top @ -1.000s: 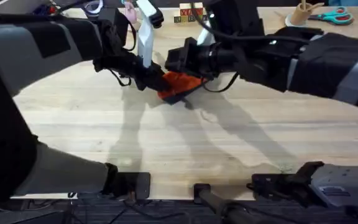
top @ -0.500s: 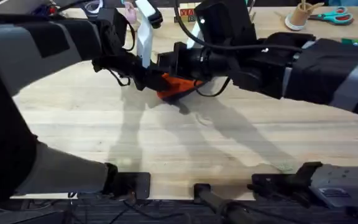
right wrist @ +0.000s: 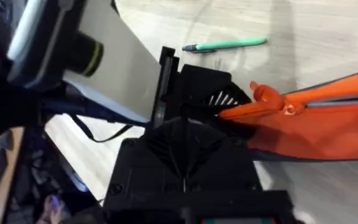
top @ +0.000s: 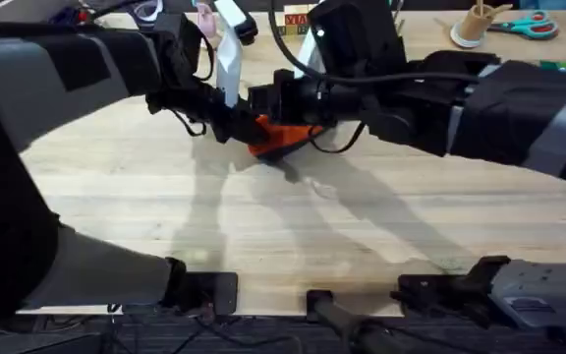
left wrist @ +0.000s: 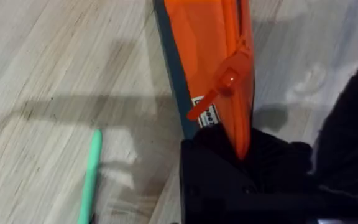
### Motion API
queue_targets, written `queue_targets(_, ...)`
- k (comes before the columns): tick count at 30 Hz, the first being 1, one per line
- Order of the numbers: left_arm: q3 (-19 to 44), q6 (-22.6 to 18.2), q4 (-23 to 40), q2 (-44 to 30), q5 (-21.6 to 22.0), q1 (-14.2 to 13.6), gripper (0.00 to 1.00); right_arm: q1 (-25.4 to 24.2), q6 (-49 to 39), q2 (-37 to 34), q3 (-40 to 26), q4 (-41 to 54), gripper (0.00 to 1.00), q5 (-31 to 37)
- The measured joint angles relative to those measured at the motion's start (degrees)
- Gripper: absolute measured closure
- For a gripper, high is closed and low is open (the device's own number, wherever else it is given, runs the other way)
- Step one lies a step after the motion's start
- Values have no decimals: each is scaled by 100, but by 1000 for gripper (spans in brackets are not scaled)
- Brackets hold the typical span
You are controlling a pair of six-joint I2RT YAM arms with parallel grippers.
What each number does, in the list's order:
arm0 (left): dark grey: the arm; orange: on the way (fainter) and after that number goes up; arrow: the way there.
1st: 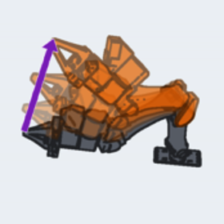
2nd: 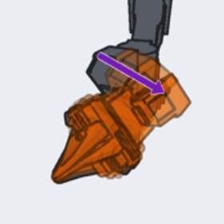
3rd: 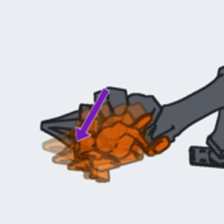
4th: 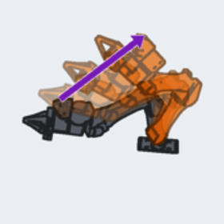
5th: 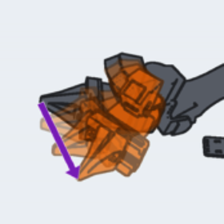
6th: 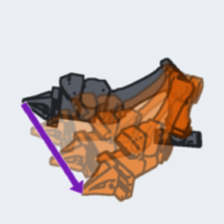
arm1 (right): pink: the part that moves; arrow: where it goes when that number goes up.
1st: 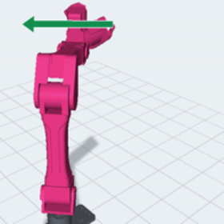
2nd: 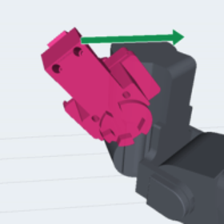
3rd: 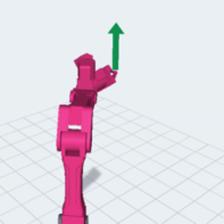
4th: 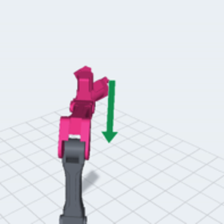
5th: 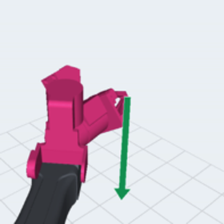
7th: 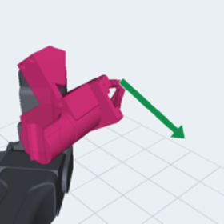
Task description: Unzip the bag, pick up the pens from the table one at a time and place them inside, then zip the bag closed.
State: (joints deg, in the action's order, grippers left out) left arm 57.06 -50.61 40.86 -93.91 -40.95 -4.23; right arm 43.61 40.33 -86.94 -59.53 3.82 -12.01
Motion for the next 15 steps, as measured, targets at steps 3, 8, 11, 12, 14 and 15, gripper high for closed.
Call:
queue_targets(3,0,4,-6,2,0,-2,958,-53,-318,95,2,127,970,-125)
queue_targets(8,0,28,-13,1,2,-2,958,-273,-1004,473,2,429,972,-395)
queue_targets(11,0,44,-13,1,2,-2,958,-556,-1497,684,1,535,964,-445)
queue_targets(12,0,45,-15,0,2,-2,958,-654,-1653,736,0,541,960,-456)
queue_targets(14,0,46,-16,0,2,-2,958,-831,-1945,824,0,542,959,-459)
queue_targets(15,0,46,-17,0,2,-2,958,-921,-2092,867,0,544,948,-458)
